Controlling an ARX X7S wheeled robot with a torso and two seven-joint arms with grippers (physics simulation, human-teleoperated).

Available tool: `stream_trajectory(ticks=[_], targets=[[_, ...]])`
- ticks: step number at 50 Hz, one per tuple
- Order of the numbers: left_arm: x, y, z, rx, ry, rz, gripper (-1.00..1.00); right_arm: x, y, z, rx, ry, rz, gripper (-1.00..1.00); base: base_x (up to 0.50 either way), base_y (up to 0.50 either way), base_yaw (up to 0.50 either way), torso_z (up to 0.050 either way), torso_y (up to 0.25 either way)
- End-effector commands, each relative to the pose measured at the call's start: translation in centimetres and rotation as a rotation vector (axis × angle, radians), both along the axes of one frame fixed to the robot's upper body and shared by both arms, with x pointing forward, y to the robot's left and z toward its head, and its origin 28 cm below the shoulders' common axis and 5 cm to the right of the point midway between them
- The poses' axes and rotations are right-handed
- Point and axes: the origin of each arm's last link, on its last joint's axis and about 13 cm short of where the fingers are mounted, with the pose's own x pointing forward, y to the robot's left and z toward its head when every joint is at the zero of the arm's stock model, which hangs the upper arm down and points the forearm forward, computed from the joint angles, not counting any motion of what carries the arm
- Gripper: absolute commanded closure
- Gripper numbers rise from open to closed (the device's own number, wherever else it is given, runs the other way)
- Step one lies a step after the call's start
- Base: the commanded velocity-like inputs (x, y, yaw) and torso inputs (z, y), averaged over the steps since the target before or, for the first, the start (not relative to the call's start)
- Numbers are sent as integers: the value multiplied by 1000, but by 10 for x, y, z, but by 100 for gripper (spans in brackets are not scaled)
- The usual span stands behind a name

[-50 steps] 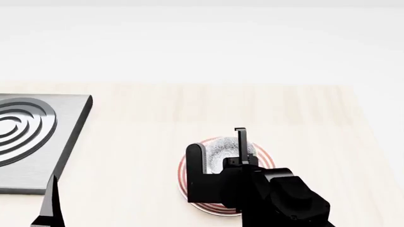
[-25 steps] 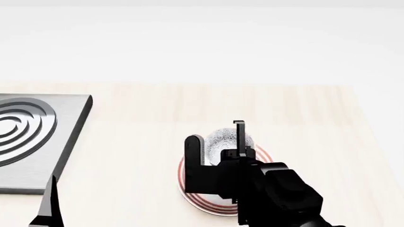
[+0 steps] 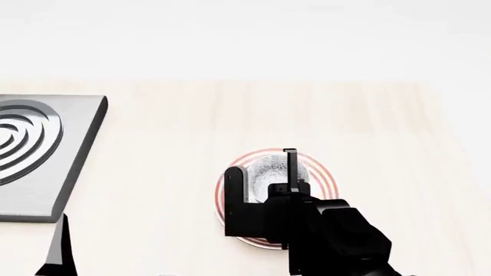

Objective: Pick the akita bowl between the plate and the ramekin and place it on the plate.

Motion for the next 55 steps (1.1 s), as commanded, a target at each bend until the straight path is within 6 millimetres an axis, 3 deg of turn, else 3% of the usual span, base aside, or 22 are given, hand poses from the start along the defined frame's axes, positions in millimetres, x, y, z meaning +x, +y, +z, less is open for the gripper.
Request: stream_trajectory(ticks=[1,3,4,23,33,40,49,55], targets=[[1,1,1,3,-13,3,-100,1,8,2,-21,20,18,100,0,0,0,0,0],[1,1,1,3,-12,3,-100,0,8,2,-21,22,17,100,0,0,0,0,0],[1,1,1,2,-13,3,-100,0,8,3,-22,20,20,-100,0,0,0,0,0],[0,1,2,0,-15,1,-100,-9,5,20,-42,9,24,-100,0,0,0,0,0],[-3,-2,6,5,-23,-14,-100,-29,0,44,-38,-26,33,-100,0,0,0,0,0],[-5,-6,11,10,-37,-29,-100,-46,-3,72,-18,-59,39,-100,0,0,0,0,0],[-8,-8,16,13,-49,-41,-100,-71,-8,90,11,-81,59,-100,0,0,0,0,0],[-8,-7,18,11,-60,-33,-100,-92,-12,105,164,-221,93,-100,0,0,0,0,0]])
